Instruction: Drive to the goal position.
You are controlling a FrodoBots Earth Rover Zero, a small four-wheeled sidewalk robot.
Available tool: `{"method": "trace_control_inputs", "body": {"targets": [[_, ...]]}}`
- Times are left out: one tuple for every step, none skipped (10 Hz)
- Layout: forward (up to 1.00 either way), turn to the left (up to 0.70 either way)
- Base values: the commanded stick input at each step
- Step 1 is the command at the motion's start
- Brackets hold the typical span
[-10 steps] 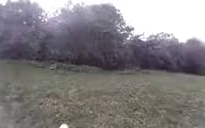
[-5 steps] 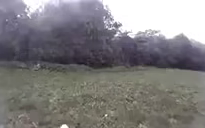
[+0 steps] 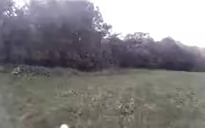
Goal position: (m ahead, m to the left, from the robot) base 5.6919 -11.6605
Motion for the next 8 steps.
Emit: {"method": "trace_control_inputs", "body": {"targets": [[0.85,0.00],[0.85,0.00],[0.85,0.00],[0.85,0.00],[0.85,0.00],[0.85,0.00],[0.85,0.00],[0.85,0.00]]}}
